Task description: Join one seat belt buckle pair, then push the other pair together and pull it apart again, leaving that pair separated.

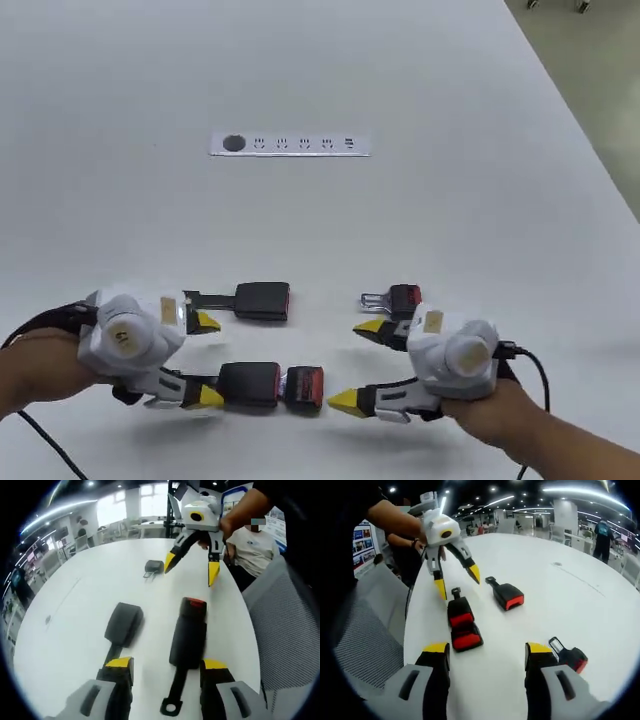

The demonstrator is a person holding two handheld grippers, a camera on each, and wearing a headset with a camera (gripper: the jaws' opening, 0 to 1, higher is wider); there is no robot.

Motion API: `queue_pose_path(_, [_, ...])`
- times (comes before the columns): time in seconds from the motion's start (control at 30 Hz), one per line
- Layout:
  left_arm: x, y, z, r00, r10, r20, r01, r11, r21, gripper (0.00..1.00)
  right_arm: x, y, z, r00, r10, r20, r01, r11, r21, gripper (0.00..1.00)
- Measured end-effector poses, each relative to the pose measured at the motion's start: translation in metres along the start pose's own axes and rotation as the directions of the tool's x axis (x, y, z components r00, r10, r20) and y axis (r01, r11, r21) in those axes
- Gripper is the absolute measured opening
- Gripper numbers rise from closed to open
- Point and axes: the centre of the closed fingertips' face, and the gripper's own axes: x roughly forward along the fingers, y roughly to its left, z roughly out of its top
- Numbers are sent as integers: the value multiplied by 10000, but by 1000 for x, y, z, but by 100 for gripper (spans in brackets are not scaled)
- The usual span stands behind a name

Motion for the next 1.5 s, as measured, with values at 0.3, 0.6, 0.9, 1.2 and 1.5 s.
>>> queue_pose_path(0.3, [-5, 56, 35, 9969, 354, 697, -346, 9993, -133, 55, -52, -79, 1, 9935, -1138, 5, 1138, 9935, -16, 58])
queue_pose_path(0.6, [30, 65, 49, 9983, -396, 422, 378, 9984, 420, 57, -44, -104, -20, 9952, -75, -979, 49, 9996, -261, 64])
queue_pose_path(0.9, [54, 64, 39, 9915, -1248, 372, 1207, 9880, 960, 65, -28, -118, -34, 9878, 402, -1506, -434, 9989, -176, 63])
queue_pose_path(1.2, [72, 65, 29, 9852, -1691, 263, 1652, 9799, 1118, 59, -20, -126, -32, 9830, 830, -1640, -881, 9958, -240, 58])
queue_pose_path(1.5, [70, 61, 30, 9871, -1506, 551, 1431, 9823, 1206, 42, -17, -110, -39, 9747, 1102, -1946, -1339, 9845, -1130, 60])
